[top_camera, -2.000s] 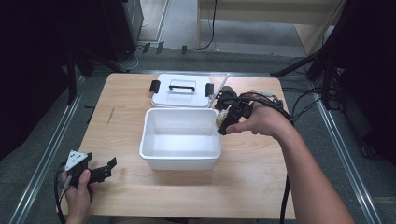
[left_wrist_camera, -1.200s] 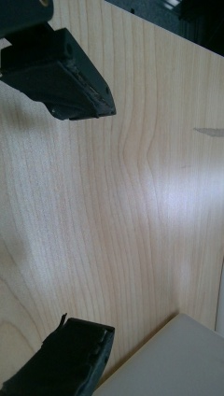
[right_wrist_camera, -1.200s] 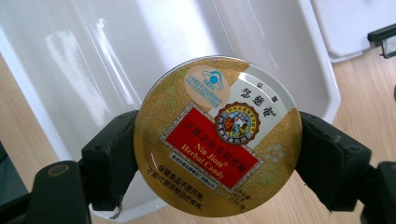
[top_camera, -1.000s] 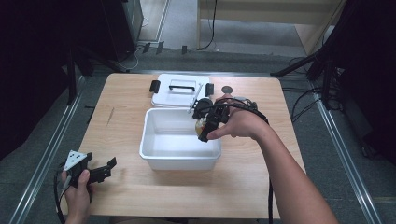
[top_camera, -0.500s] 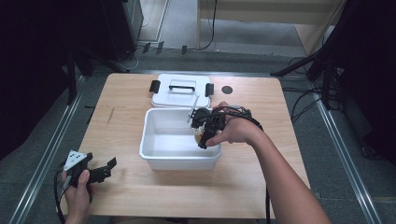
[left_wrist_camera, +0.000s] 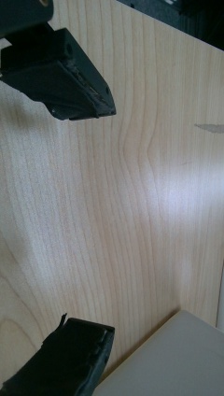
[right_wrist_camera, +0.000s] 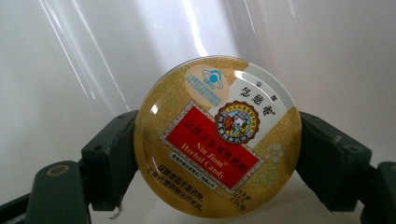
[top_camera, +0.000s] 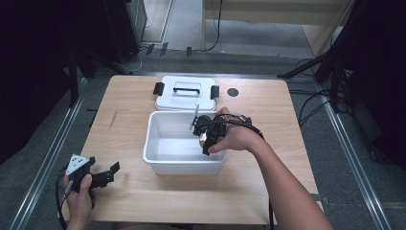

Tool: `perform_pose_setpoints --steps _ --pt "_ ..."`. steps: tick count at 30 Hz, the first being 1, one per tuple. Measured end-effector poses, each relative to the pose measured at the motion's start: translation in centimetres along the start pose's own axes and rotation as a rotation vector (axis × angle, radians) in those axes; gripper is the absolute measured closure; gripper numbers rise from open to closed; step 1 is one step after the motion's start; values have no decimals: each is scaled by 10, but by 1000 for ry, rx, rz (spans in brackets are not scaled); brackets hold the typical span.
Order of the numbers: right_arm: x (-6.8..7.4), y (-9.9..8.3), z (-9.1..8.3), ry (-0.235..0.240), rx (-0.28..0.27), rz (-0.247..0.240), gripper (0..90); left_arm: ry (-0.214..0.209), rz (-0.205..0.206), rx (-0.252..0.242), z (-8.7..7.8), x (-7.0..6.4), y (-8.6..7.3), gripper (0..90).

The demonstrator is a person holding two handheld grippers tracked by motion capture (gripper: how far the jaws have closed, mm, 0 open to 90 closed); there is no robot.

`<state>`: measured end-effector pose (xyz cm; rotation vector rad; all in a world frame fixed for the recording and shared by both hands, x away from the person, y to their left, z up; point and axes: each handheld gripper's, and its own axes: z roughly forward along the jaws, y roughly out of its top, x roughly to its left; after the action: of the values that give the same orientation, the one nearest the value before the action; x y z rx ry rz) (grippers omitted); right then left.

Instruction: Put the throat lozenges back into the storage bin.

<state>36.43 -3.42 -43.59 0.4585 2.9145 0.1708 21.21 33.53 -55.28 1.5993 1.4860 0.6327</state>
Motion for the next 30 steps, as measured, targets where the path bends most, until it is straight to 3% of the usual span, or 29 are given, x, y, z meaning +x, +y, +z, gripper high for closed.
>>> perform_pose_setpoints --steps 6,10,17,23,30 --pt "5 3 4 -11 44 -18 201 -2 -1 3 0 0 0 0" --pt "6 3 6 -19 45 -20 198 -4 0 4 0 0 0 0" --pt "3 1 6 -24 40 16 177 -3 -1 3 0 0 0 0" --pt "1 -1 2 -4 -1 42 221 -3 -2 3 0 0 0 0" --pt "-2 -2 -14 19 -75 88 283 -2 -1 3 0 0 0 0"
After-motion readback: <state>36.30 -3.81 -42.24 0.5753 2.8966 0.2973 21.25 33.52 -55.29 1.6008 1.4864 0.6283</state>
